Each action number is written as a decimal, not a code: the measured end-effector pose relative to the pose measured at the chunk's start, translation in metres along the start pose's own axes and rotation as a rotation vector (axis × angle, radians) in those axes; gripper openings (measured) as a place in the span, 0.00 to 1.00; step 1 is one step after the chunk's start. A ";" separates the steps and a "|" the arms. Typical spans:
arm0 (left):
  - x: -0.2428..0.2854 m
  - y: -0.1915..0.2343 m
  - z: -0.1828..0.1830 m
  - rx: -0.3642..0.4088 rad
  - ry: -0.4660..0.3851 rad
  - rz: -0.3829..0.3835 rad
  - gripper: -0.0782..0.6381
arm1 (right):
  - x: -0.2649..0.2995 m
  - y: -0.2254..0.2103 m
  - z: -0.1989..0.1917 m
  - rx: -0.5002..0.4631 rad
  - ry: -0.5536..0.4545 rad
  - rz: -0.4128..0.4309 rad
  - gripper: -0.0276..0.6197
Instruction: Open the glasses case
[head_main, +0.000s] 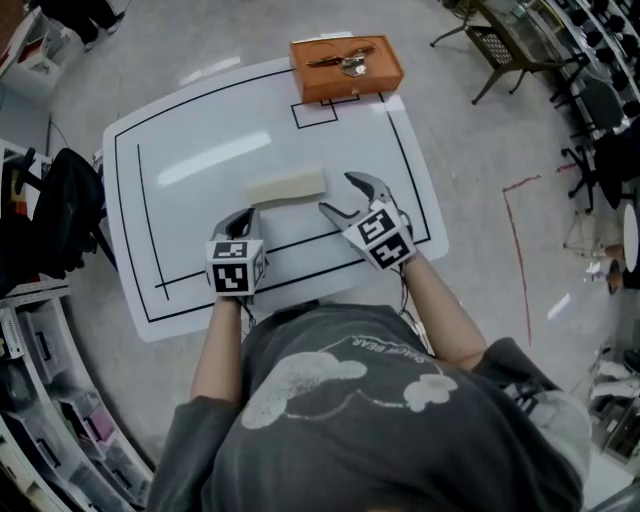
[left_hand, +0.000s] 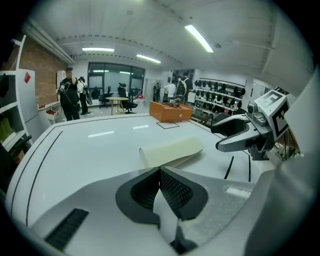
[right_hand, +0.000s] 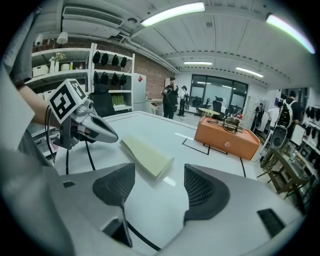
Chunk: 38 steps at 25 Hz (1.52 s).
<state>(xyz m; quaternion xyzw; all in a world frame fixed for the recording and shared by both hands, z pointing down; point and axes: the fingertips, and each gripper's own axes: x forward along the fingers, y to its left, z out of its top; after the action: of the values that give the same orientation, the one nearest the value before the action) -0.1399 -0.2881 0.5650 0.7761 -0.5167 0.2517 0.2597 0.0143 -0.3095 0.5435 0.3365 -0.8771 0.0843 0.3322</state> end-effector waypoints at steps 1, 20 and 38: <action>0.002 0.002 -0.001 -0.002 0.008 0.003 0.11 | 0.002 0.000 0.000 -0.003 0.004 -0.001 0.50; 0.015 0.010 -0.010 -0.010 0.047 -0.010 0.11 | 0.041 0.003 -0.001 -0.304 0.124 0.011 0.54; 0.015 0.011 -0.011 -0.005 0.041 -0.033 0.11 | 0.057 0.009 -0.003 -0.519 0.214 0.045 0.43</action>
<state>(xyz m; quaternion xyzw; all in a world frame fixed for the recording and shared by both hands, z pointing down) -0.1460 -0.2943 0.5851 0.7786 -0.4988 0.2621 0.2762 -0.0218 -0.3322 0.5826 0.2096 -0.8365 -0.1007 0.4961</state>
